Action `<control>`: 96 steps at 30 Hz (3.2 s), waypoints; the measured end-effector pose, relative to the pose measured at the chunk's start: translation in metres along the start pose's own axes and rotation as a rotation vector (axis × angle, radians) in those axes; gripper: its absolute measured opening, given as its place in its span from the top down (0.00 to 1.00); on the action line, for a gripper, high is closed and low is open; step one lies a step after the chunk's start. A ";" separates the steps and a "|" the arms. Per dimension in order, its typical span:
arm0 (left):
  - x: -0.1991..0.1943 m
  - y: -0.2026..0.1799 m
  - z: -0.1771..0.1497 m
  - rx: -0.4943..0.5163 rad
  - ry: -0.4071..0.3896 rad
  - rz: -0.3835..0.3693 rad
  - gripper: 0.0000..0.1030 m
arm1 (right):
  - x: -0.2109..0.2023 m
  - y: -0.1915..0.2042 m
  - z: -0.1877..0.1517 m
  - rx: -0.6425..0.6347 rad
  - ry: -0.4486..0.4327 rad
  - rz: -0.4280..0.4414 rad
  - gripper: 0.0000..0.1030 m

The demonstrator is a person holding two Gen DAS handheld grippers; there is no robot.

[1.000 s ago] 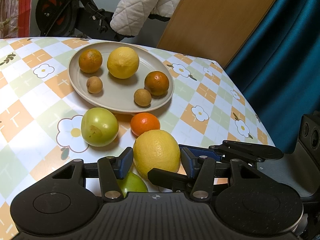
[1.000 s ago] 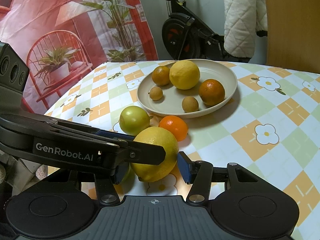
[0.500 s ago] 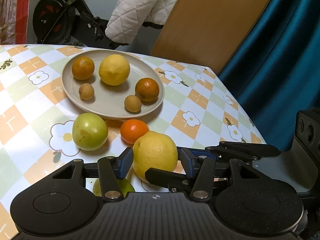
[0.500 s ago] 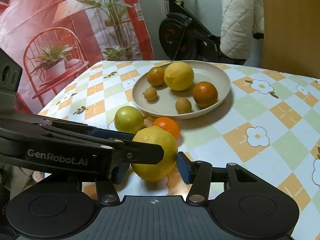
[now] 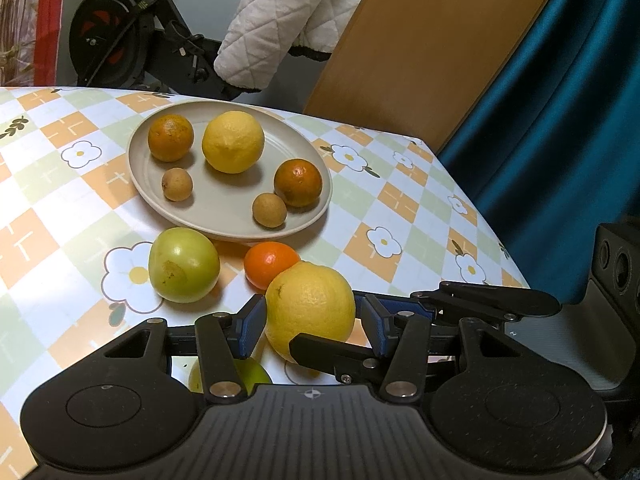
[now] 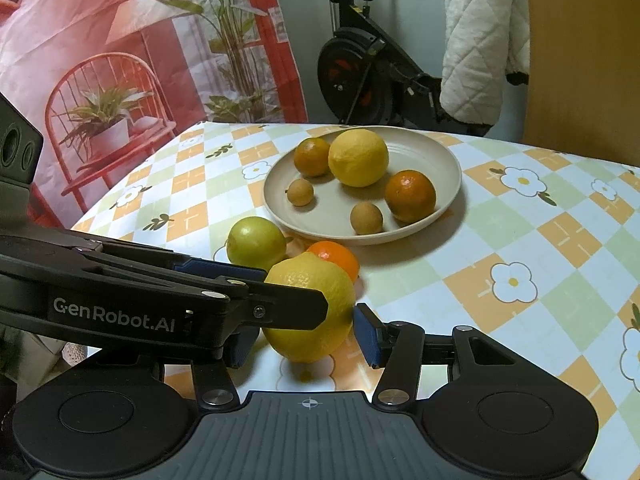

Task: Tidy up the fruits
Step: 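Lift the second lemon with the left gripper and carry it over the plate, then open the left gripper to set the second lemon on the plate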

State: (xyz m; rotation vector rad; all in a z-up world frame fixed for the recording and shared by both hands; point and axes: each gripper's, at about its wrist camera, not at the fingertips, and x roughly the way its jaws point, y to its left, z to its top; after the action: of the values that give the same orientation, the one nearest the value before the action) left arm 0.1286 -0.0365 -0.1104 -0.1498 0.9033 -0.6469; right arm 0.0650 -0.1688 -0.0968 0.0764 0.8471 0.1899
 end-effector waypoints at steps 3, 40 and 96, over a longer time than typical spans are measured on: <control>-0.002 -0.001 0.000 0.002 -0.003 0.003 0.48 | -0.001 0.001 0.000 -0.003 -0.003 -0.002 0.54; -0.030 0.000 0.030 0.017 -0.103 0.005 0.47 | -0.017 0.019 0.036 -0.105 -0.107 -0.014 0.54; -0.008 0.033 0.078 0.045 -0.098 0.147 0.44 | 0.032 -0.003 0.073 -0.063 -0.069 -0.046 0.52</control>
State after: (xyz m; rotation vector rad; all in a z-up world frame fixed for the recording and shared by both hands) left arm 0.1997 -0.0169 -0.0693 -0.0729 0.7966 -0.5186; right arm 0.1409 -0.1651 -0.0722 0.0048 0.7727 0.1695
